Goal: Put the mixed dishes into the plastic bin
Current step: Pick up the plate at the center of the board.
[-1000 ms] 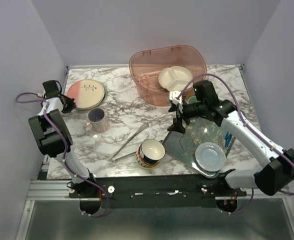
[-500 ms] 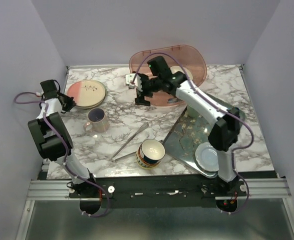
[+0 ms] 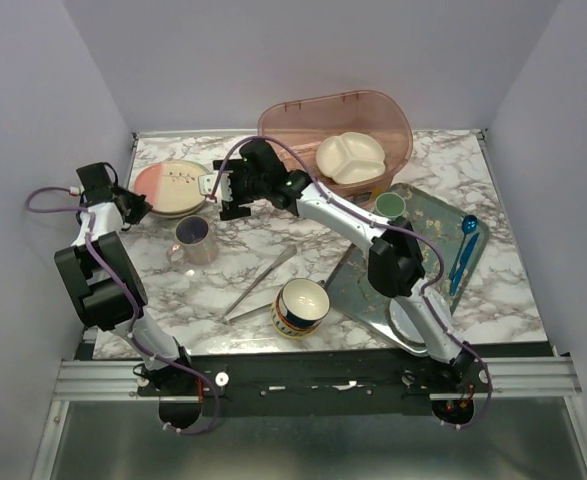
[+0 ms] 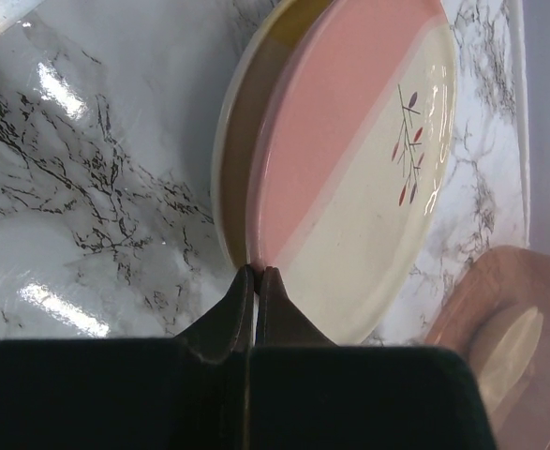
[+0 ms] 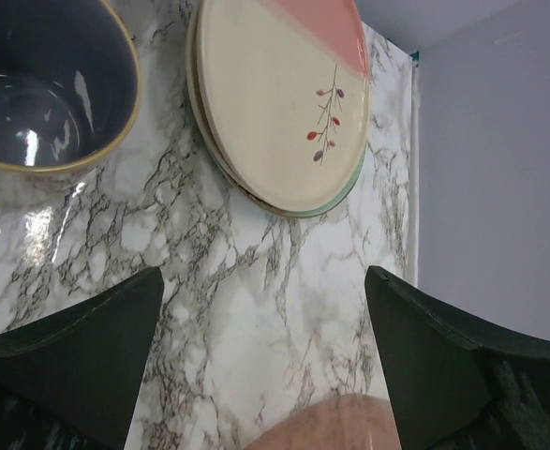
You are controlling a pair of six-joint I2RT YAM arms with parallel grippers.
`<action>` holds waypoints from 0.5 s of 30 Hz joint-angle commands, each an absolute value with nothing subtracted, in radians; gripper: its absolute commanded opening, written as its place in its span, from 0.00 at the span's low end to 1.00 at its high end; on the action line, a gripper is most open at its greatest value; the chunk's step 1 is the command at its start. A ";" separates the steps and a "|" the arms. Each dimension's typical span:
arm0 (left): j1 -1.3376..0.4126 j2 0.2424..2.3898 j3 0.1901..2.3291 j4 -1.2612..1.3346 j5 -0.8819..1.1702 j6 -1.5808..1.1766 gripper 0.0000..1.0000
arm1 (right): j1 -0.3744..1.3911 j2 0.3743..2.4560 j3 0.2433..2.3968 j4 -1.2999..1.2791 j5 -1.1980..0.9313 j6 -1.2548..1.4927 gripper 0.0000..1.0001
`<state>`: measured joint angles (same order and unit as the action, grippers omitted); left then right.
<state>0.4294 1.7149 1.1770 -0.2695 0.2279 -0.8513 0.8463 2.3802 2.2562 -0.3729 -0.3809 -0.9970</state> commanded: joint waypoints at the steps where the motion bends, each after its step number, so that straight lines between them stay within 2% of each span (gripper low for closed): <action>1: 0.433 1.657 1.158 -0.181 0.365 -0.897 0.00 | 0.858 2.456 2.295 -0.226 -0.328 -1.026 0.95; 15: 0.402 1.672 1.135 -0.156 0.426 -0.931 0.00 | 0.859 2.497 2.253 -0.169 -0.333 -1.077 0.95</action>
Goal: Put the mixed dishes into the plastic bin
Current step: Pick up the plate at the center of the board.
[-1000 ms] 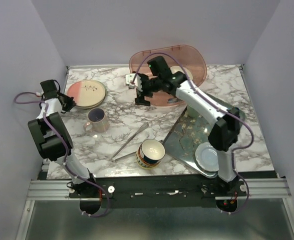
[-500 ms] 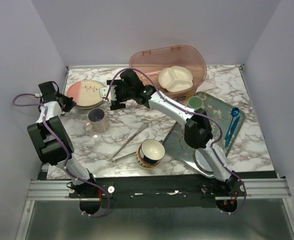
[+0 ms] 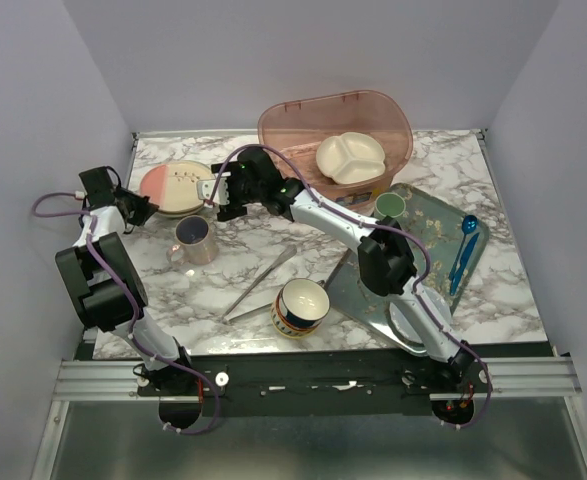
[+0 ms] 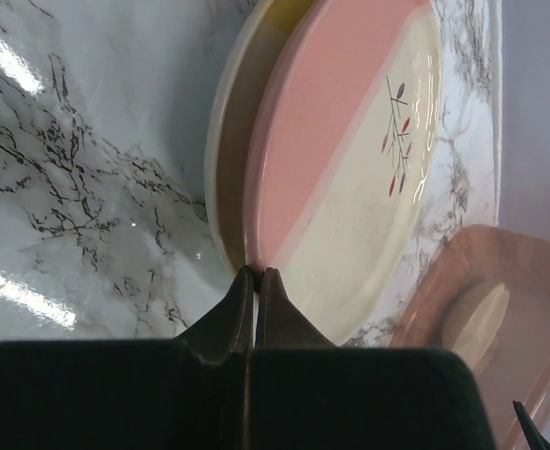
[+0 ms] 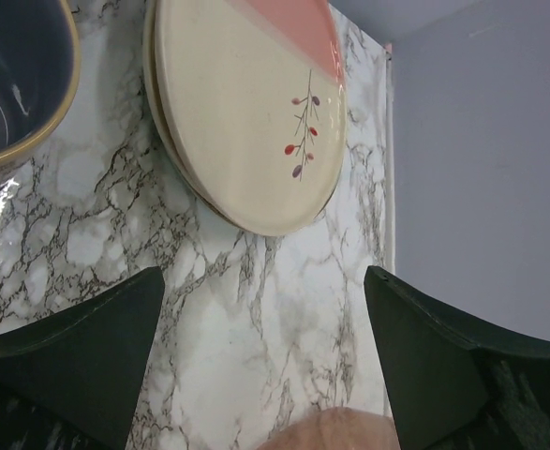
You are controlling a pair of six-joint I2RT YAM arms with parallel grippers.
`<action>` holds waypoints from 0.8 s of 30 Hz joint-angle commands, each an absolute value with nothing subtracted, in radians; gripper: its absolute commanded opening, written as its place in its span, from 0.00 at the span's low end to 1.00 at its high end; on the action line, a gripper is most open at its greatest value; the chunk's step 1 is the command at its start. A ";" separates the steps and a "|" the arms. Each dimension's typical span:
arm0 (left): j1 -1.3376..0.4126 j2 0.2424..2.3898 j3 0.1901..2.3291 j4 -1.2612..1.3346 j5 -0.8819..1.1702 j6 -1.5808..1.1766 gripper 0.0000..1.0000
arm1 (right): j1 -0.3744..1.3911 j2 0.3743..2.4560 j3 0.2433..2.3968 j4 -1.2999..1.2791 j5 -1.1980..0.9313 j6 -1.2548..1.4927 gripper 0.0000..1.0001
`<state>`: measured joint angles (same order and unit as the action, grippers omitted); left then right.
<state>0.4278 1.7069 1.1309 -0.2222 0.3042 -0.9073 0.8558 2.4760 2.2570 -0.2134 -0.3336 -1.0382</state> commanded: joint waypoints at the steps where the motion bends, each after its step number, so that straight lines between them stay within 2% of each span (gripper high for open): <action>1: 0.400 1.672 1.132 -0.153 0.428 -0.933 0.00 | 0.859 2.500 2.247 -0.169 -0.336 -1.083 0.95; 24: 0.382 1.689 1.120 -0.127 0.476 -0.971 0.00 | 0.862 2.643 2.339 -0.155 -0.345 -1.157 0.95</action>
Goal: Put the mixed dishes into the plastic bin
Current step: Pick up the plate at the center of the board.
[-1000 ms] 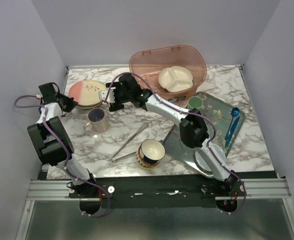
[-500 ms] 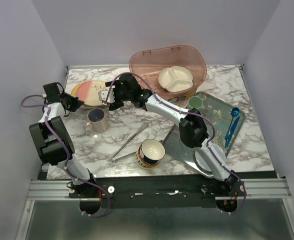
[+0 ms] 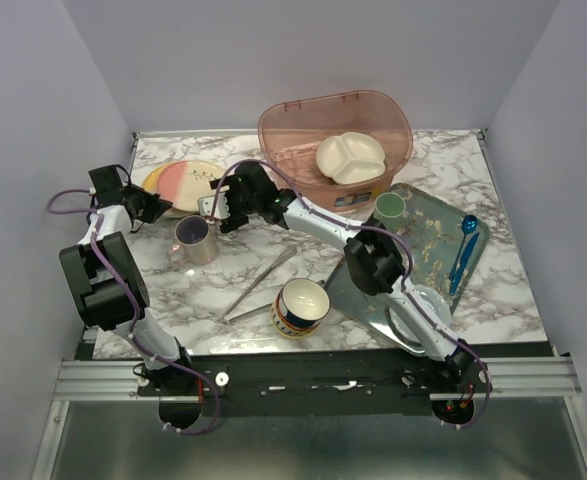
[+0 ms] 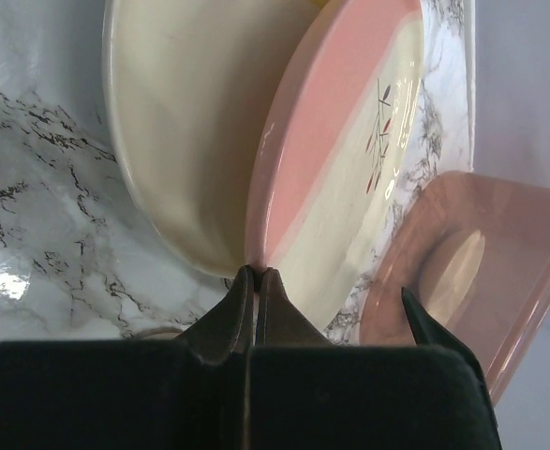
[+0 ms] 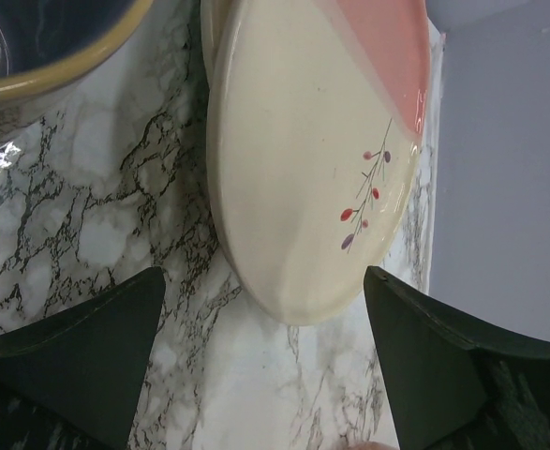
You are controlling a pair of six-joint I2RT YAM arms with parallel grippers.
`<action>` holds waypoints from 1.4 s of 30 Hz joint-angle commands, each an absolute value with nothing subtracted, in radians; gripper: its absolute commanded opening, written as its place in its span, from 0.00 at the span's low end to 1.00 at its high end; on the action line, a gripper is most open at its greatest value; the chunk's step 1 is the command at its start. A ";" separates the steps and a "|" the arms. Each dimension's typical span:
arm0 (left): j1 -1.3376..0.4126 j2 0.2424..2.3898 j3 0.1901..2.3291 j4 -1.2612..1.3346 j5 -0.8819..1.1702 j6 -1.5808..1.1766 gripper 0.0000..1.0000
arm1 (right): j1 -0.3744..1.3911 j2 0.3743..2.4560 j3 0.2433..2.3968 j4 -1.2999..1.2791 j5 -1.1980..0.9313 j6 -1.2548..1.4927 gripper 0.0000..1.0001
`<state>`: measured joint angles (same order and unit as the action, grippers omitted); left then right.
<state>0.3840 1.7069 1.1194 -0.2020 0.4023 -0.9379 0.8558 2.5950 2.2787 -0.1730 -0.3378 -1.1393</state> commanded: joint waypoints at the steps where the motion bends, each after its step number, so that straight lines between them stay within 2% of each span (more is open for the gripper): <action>1: 0.380 1.690 1.118 -0.126 0.482 -0.974 0.00 | 0.864 2.655 2.344 -0.150 -0.341 -1.157 0.94; 11: 0.371 1.698 1.114 -0.123 0.508 -0.988 0.00 | 0.873 2.711 2.393 -0.117 -0.322 -1.206 0.91; 24: 0.368 1.678 1.060 -0.089 0.545 -1.006 0.00 | 0.885 2.761 2.410 -0.043 -0.273 -1.287 0.70; 31: 0.365 1.660 1.031 -0.077 0.560 -1.008 0.00 | 0.888 2.769 2.408 -0.023 -0.259 -1.302 0.49; 34: 0.367 1.655 1.028 -0.074 0.563 -1.008 0.00 | 0.888 2.755 2.393 -0.017 -0.253 -1.301 0.36; 35: 0.365 1.655 1.028 -0.075 0.563 -1.006 0.00 | 0.888 2.747 2.382 -0.014 -0.253 -1.298 0.29; 42: 0.365 1.651 1.034 -0.077 0.565 -1.005 0.00 | 0.887 2.629 2.223 0.102 -0.261 -1.259 0.14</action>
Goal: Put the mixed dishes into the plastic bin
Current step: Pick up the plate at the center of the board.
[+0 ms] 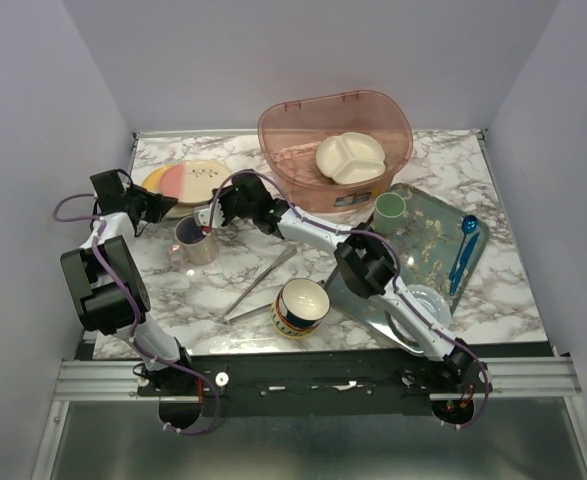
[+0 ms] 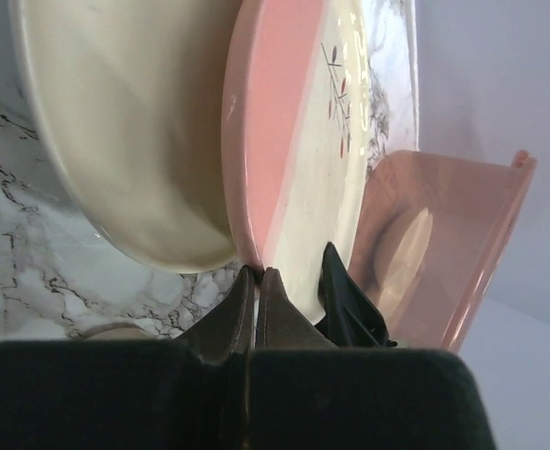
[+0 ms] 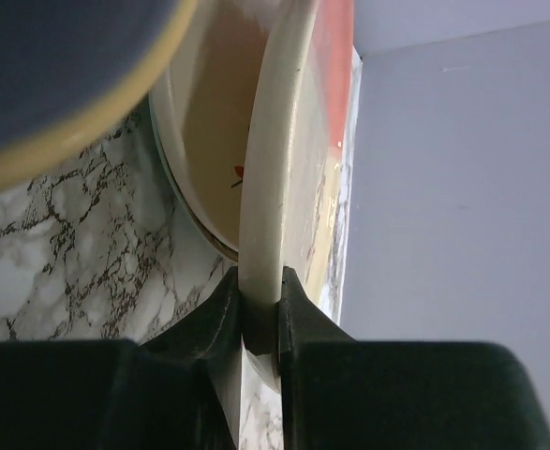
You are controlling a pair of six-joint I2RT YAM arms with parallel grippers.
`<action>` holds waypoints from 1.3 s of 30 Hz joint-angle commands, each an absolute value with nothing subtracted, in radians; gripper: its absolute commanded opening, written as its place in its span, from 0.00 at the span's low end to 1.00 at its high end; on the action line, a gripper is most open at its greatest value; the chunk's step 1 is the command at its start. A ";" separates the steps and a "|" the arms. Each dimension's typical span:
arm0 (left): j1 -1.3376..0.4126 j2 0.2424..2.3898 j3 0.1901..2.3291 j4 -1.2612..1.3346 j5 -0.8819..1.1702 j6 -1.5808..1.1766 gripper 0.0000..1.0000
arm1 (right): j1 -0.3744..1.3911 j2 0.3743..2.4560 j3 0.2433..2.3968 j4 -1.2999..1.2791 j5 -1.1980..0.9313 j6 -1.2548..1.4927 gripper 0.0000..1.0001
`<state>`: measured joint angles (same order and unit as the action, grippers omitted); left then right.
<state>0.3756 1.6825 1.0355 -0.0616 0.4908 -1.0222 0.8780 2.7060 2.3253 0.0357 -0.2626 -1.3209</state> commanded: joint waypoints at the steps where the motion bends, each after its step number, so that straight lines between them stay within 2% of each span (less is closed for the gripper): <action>1: 0.367 1.648 1.035 -0.078 0.565 -1.002 0.00 | 0.884 2.617 2.214 0.110 -0.259 -1.255 0.12; 4: 0.368 1.631 1.043 -0.078 0.566 -0.990 0.00 | 0.885 2.586 2.194 0.129 -0.253 -1.238 0.07; 5: 0.373 1.626 1.045 -0.075 0.569 -0.988 0.04 | 0.884 2.576 2.192 0.129 -0.252 -1.232 0.04; 6: 0.379 1.611 1.043 -0.068 0.575 -0.986 0.14 | 0.882 2.568 2.194 0.132 -0.252 -1.227 0.02; 8: 0.391 1.594 1.039 -0.043 0.584 -0.982 0.25 | 0.879 2.559 2.197 0.130 -0.252 -1.207 0.01; 9: 0.396 1.579 1.037 -0.040 0.584 -0.977 0.37 | 0.879 2.547 2.198 0.130 -0.255 -1.204 0.01; 11: 0.403 1.562 1.035 -0.031 0.586 -0.971 0.48 | 0.881 2.536 2.200 0.130 -0.252 -1.192 0.01; 12: 0.411 1.548 1.035 -0.028 0.587 -0.969 0.58 | 0.881 2.525 2.201 0.130 -0.249 -1.187 0.01; 15: 0.425 1.519 1.042 -0.028 0.588 -0.956 0.74 | 0.877 2.507 2.215 0.111 -0.255 -1.161 0.00; 18: 0.431 1.485 1.060 -0.037 0.580 -0.936 0.84 | 0.877 2.484 2.241 0.078 -0.261 -1.131 0.01; 24: 0.442 1.411 1.094 -0.115 0.514 -0.853 0.90 | 0.876 2.430 2.295 0.005 -0.287 -1.054 0.01; 39: 0.463 1.325 1.029 -0.120 0.420 -0.788 0.91 | 0.874 2.304 2.316 -0.133 -0.288 -1.025 0.00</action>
